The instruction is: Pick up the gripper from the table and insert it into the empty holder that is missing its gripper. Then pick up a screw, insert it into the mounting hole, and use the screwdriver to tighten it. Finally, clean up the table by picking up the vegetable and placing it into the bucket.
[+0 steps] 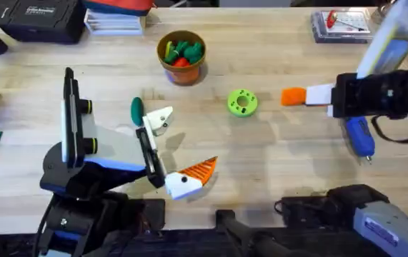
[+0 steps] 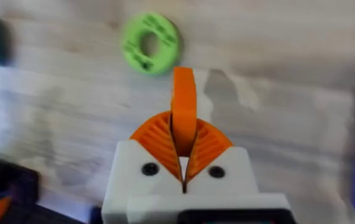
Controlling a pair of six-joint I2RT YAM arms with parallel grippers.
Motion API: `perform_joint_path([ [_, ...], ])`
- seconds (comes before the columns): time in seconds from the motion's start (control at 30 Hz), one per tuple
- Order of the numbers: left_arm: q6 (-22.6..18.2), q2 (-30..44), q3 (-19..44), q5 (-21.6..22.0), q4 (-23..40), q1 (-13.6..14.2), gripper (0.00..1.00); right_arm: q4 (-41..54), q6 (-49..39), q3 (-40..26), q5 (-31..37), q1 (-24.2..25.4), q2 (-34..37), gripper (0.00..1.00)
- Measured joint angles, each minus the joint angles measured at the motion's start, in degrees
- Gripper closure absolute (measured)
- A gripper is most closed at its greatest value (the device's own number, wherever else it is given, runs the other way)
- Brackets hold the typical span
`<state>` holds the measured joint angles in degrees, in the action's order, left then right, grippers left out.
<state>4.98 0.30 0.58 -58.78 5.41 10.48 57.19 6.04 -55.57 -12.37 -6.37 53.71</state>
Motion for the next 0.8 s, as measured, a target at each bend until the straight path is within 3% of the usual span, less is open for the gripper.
perform_joint_path([
  [0.17, -0.01, 0.00, 0.00, 0.00, 0.02, 0.00, 0.014, -15.64, 1.63, 9.79, -17.46, 0.00, -2.63, 0.994],
  [0.37, -0.01, 0.00, 0.00, 0.00, 0.02, 0.00, 0.014, -26.87, 9.24, 17.20, -36.77, -0.67, 5.10, 0.994],
  [0.57, 0.01, 0.02, 0.00, 0.00, 0.01, 0.00, 0.014, -29.58, 15.19, 17.29, -45.95, -5.21, 12.77, 0.994],
  [0.8, -0.01, 0.00, 0.00, 0.00, 0.00, 0.00, 0.014, -39.41, 21.61, 17.29, -57.38, -9.00, 19.76, 0.994],
])
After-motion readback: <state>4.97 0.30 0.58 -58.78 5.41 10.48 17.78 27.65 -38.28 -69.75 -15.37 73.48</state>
